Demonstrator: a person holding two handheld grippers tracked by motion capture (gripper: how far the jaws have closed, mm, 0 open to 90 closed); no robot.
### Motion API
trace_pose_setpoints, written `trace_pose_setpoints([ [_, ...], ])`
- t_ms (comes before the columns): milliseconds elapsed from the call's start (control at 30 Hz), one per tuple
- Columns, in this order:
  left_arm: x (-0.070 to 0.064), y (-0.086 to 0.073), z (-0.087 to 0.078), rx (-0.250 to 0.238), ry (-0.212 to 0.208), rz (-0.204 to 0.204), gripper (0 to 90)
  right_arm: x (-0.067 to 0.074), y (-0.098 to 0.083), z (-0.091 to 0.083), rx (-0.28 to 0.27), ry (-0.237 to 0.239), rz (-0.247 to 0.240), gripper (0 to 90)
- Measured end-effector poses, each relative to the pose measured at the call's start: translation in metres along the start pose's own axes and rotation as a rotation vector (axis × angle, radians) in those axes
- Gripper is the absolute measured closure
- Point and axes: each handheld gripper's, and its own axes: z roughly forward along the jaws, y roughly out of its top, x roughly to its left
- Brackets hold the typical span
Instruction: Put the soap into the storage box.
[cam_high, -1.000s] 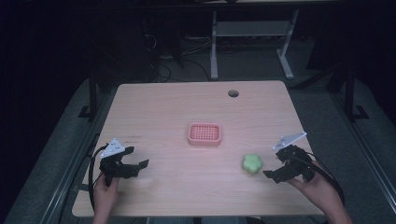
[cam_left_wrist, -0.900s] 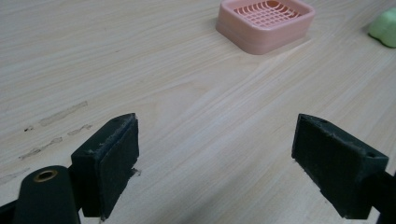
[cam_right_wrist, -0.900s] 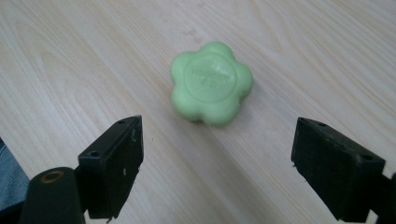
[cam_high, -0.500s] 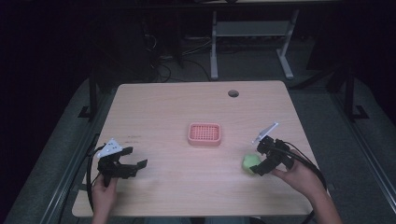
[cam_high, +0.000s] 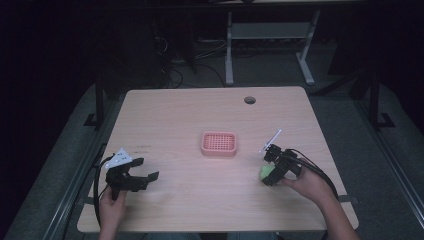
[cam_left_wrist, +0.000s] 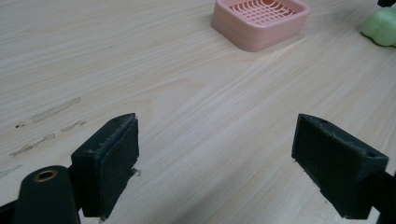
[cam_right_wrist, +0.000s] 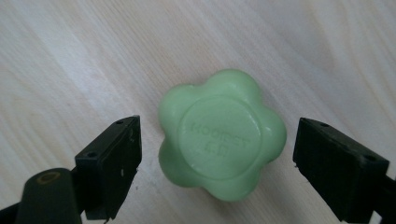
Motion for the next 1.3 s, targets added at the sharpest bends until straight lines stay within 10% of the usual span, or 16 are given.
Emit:
trace_pose_setpoints([
  [833, 0.004, -0.001, -0.006, -0.042, -0.003, -0.039, 14.6, 0.002, 0.014, 0.019, 0.135, -0.023, 0.005, 25.5],
  [1300, 0.005, -0.001, -0.003, -0.027, -0.009, -0.026, 14.6, 0.000, 0.015, 0.014, 0.098, -0.020, -0.006, 25.9],
])
